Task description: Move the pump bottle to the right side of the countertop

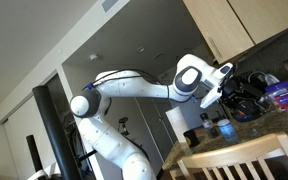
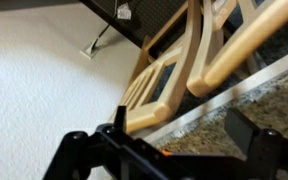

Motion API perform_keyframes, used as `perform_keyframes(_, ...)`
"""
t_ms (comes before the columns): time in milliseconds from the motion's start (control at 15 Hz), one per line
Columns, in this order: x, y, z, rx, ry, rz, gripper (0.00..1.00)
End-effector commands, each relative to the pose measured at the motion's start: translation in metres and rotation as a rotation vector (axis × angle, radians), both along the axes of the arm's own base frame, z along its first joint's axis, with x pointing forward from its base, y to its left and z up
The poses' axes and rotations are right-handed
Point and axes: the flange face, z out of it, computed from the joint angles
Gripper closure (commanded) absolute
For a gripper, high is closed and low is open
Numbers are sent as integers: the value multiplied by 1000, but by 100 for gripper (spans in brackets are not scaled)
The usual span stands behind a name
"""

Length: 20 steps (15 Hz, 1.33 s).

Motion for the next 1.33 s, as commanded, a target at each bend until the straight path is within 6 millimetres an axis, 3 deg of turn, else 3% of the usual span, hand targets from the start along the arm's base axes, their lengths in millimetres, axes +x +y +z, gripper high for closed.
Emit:
perform_keyframes(0,26,6,21,-78,-44,185,0)
perform_keyframes(267,39,11,34,-149,-112,386,0)
perform_keyframes(400,39,10,36,-88,-199,276,0)
perform_keyframes(533,37,14,39,-97,-168,301,0)
perform_keyframes(600,31,-5,59,7,-149,328,0)
perform_keyframes(667,20,-19,52,34,-118,410,0)
perform_keyframes(733,12,-12,59,27,-103,468,0)
perform_keyframes(867,-9,24,65,13,-33,564,0)
perform_keyframes(1267,-78,121,41,10,122,866,0)
